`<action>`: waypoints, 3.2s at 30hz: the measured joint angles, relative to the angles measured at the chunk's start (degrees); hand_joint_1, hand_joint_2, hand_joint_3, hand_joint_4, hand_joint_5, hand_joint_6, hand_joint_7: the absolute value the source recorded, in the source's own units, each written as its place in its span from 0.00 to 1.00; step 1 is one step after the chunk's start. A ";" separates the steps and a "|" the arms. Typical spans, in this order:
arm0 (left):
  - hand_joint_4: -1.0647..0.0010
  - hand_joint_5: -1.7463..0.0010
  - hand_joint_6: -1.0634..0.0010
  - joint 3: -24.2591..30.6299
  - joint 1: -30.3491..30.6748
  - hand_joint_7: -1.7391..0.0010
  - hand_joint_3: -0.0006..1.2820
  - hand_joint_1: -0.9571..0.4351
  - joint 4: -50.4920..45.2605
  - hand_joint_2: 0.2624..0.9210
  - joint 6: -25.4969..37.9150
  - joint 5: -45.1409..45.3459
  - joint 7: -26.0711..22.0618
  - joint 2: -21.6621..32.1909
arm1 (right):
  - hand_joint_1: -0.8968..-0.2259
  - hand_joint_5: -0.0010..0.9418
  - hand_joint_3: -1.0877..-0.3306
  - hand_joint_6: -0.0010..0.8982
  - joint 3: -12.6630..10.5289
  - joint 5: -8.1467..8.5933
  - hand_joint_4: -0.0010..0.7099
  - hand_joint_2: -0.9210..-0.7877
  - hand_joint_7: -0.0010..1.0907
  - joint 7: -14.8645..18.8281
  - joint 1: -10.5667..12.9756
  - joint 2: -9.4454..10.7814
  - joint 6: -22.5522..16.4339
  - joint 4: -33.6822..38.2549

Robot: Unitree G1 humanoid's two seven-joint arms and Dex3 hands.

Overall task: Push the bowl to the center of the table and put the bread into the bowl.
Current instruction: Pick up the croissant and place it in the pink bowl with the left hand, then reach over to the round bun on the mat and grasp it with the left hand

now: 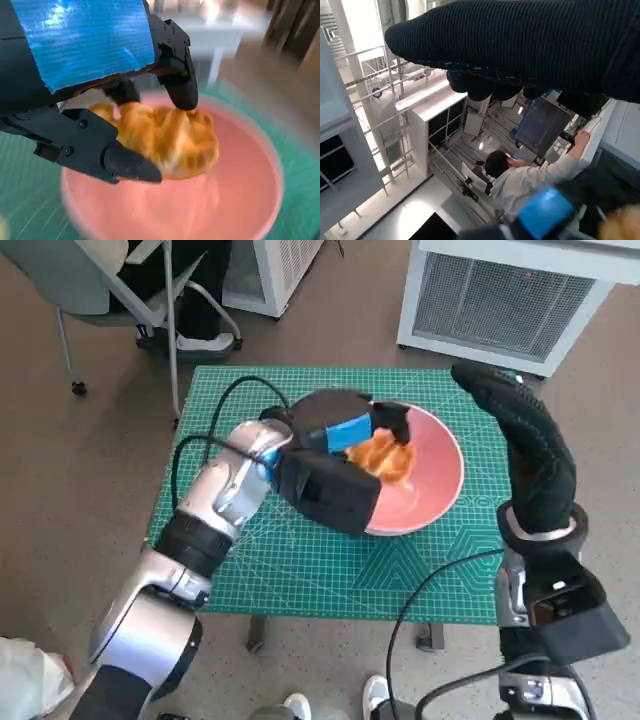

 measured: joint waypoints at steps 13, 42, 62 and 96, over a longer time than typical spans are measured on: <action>1.00 1.00 0.97 3.69 0.90 0.85 0.08 0.35 0.88 1.00 -11.31 -5.93 3.09 2.97 | 0.53 0.02 0.35 0.00 0.29 -1.60 0.39 0.00 0.58 -1.40 0.44 0.55 0.00 -0.29; 0.84 1.00 0.71 16.51 15.55 0.97 0.01 0.44 -15.59 0.97 -14.19 -13.45 1.65 24.05 | 0.55 0.01 0.35 0.00 1.03 -0.28 0.40 0.00 0.57 -1.29 0.78 0.42 0.89 -1.26; 0.90 1.00 0.72 12.21 16.01 0.99 0.00 0.49 -5.57 0.91 -2.98 -11.23 -2.69 21.83 | 0.54 0.01 0.35 0.00 1.68 0.26 0.38 0.00 0.55 0.04 -1.06 0.26 0.64 1.44; 0.34 0.80 0.36 1.26 8.56 0.78 0.03 0.65 16.80 0.98 2.64 -0.60 7.38 14.69 | 0.52 0.00 0.35 0.00 1.50 0.44 0.38 0.00 0.55 1.30 -1.03 -0.09 1.33 0.10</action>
